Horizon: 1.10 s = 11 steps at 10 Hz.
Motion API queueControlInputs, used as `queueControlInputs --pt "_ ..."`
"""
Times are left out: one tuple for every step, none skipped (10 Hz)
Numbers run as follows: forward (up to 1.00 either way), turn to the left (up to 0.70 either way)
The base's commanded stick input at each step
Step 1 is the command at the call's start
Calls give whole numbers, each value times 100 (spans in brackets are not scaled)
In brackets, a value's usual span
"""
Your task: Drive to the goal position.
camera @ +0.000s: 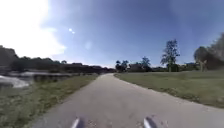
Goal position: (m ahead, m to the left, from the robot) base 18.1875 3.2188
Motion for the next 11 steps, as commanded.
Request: queueControlInputs --pt "70 0" --pt "70 0" --pt "70 0" --pt "70 0" --pt "70 0" --pt "70 0" --pt "70 0" --pt "70 0" --pt "70 3" --pt "70 35" --pt "70 35"
